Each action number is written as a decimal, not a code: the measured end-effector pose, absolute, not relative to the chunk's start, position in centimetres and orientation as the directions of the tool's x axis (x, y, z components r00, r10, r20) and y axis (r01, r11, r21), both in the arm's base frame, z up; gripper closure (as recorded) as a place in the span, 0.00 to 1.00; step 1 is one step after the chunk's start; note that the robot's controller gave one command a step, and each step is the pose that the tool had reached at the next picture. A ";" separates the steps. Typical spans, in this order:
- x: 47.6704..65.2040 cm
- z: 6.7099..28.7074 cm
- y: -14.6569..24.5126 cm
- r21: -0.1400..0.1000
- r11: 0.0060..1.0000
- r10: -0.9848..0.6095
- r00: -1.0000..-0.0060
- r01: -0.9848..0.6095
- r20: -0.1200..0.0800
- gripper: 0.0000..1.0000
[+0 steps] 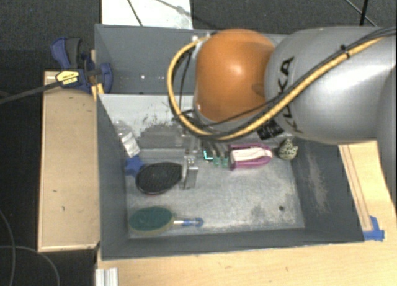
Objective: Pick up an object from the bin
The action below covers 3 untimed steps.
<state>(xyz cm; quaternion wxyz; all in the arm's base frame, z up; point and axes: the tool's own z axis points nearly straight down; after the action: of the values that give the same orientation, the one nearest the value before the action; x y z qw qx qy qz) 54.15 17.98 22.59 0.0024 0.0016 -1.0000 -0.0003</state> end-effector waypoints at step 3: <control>59.3 10.1 19.3 -0.003 0.734 -0.679 -0.734 -0.679 -0.001 0.00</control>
Offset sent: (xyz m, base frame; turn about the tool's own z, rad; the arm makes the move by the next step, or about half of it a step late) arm 0.0205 0.0181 -0.1559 -0.3015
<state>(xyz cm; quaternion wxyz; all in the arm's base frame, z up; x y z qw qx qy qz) 59.26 19.30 10.07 -0.0011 0.3648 -0.9311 0.0010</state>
